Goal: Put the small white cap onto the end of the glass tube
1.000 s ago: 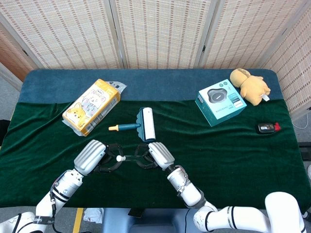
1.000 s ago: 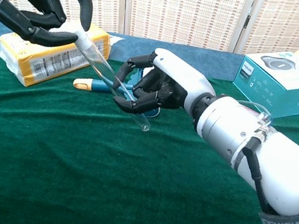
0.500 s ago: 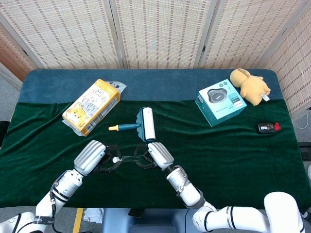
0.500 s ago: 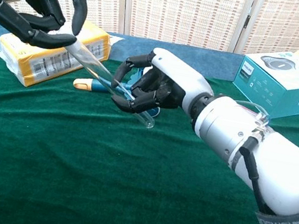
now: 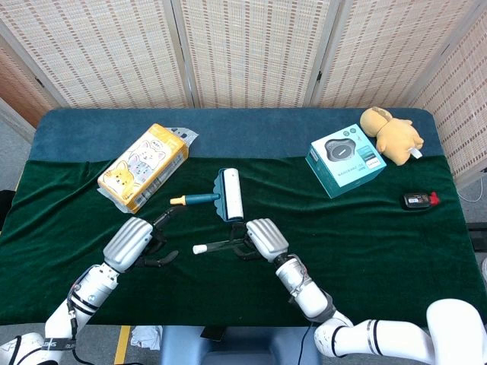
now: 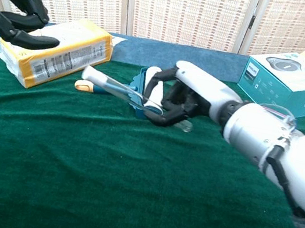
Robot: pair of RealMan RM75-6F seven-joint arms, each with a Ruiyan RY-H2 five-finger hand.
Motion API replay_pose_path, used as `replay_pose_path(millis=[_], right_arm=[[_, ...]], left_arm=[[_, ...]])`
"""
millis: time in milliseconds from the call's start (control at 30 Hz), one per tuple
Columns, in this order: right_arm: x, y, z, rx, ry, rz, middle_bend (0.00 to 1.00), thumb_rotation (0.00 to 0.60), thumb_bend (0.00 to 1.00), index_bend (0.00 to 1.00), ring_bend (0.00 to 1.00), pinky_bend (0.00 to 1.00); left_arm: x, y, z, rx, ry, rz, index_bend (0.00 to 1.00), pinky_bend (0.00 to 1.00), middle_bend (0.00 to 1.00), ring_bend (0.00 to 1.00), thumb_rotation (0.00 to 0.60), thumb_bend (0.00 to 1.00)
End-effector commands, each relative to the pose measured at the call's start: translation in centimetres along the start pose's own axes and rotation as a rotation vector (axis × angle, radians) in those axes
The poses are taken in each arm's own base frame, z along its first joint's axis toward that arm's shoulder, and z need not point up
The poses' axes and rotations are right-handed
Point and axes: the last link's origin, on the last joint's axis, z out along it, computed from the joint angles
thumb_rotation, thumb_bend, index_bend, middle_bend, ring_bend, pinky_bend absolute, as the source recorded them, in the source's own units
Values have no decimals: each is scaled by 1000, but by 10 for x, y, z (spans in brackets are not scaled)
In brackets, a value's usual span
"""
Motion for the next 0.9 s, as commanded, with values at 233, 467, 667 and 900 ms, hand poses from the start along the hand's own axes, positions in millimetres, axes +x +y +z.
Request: replay_pose_path(millis=[233, 467, 667, 900], right_arm=[[5, 54, -16, -121, 1, -252, 993, 600, 625, 865, 1000, 1000], [-5, 67, -20, -145, 0, -334, 993, 600, 625, 636, 1000, 1000], [-6, 71, -23, -155, 4, -345, 992, 600, 625, 462, 1000, 1000], [-4, 75, -30, -167, 8, -369, 986, 600, 626, 342, 1000, 1000]], left_arm=[[4, -35, -13, 113, 25, 55, 137, 727, 938, 726, 600, 379], [2, -49, -21, 164, 31, 82, 139, 709, 918, 708, 600, 379], [2, -55, -27, 187, 34, 78, 138, 705, 915, 704, 600, 379], [1, -63, -34, 232, -13, 97, 146, 661, 884, 679, 600, 371]])
